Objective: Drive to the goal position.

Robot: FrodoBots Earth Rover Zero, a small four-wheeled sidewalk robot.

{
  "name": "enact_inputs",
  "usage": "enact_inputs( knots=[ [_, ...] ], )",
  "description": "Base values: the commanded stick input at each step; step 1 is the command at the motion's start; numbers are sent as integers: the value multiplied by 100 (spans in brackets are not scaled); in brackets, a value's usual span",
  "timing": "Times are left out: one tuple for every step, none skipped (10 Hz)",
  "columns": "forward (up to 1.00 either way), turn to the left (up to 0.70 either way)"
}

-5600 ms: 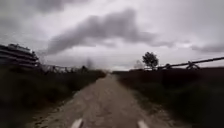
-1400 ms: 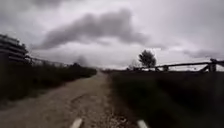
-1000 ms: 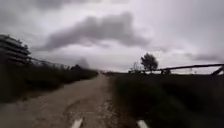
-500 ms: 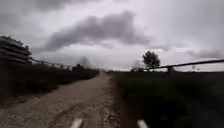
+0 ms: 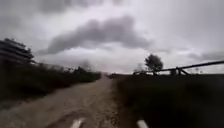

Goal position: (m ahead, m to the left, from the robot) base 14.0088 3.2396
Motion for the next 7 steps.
enact_inputs(
  knots=[
    [70, 0],
    [70, 0],
    [70, 0],
    [70, 0],
    [70, 0],
    [70, 0],
    [70, 0]
  ],
)
